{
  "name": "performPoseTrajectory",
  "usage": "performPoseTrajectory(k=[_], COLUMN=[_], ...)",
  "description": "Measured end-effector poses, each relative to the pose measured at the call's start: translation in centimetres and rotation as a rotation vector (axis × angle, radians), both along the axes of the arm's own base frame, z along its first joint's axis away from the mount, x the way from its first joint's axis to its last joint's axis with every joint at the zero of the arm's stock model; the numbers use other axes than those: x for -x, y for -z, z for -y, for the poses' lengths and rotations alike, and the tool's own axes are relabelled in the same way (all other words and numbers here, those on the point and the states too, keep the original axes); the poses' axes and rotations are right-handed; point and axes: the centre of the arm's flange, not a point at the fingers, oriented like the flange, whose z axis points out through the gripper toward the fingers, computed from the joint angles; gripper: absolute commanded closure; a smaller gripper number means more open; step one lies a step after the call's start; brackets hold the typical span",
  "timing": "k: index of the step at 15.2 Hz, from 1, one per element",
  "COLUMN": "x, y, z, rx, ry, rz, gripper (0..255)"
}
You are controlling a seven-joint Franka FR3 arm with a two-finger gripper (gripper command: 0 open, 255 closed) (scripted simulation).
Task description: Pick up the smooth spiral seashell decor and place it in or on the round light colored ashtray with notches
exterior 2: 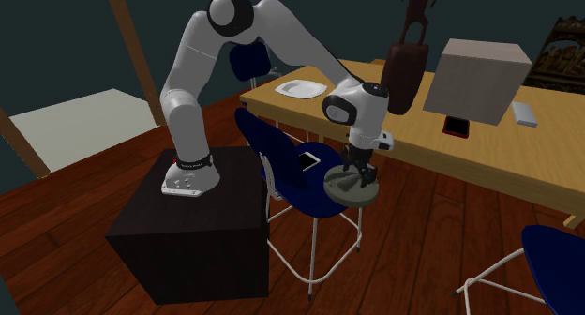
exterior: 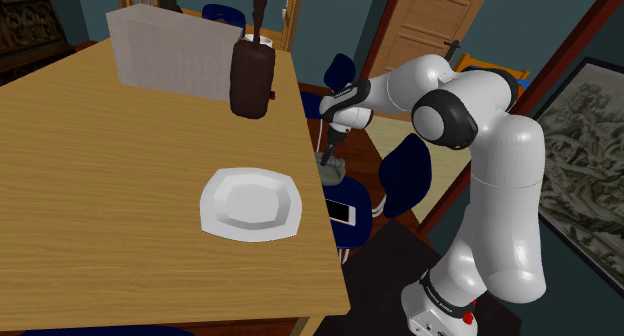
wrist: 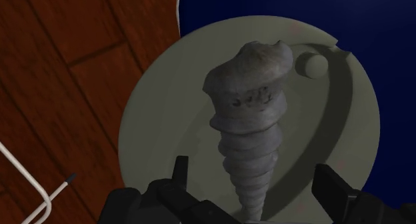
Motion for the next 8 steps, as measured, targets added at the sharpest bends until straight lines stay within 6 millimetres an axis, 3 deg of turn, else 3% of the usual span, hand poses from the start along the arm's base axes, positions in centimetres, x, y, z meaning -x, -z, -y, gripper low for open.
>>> performPoseTrajectory(k=[2, 5, 8], x=[0.0, 0.1, 0.1], y=[-0.6, -3.9, -4.9], z=[0.0, 0.5, 0.5], rx=[0.000, 0.000, 0.000], ry=[0.000, 0.000, 0.000], rz=[0.000, 0.001, 0.001], gripper=[0, 0, 0])
